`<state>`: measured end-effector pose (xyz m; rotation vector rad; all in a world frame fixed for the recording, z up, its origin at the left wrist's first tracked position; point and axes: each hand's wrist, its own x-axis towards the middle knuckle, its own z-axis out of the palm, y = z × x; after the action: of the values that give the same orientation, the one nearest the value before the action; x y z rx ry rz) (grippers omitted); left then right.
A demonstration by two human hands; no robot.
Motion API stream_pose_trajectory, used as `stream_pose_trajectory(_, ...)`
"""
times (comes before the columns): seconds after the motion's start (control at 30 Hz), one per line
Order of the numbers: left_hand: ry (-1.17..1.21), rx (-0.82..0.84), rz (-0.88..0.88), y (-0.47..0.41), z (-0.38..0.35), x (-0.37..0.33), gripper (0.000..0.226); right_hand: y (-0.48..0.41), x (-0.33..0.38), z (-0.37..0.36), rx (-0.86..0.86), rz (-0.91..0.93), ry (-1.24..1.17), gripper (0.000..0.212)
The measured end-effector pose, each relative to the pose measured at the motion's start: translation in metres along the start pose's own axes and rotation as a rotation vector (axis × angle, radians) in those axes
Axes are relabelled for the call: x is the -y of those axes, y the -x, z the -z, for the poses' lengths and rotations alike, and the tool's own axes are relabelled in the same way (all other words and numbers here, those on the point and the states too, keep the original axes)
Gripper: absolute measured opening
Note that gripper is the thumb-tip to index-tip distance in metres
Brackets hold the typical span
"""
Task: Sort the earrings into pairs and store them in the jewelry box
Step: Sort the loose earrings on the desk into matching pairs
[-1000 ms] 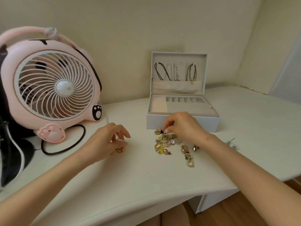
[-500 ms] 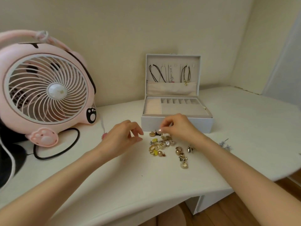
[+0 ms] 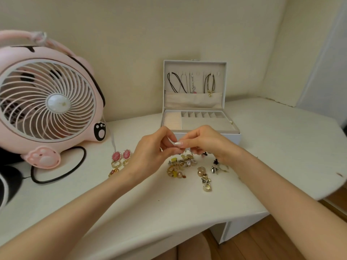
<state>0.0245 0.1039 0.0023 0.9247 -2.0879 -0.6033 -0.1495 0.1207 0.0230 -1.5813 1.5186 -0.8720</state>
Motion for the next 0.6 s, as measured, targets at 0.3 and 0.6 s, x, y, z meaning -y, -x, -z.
stream_pose_trajectory(0.3,0.014,-0.016,0.042,-0.004,-0.001,0.005,0.012,0.014,-0.008,0.03,-0.14,0.045,-0.027,0.01)
stream_pose_trajectory(0.6,0.051,0.029,0.093,0.005,0.007,0.006,0.021,0.025,-0.036,0.048,-0.209,0.032,0.092,0.009)
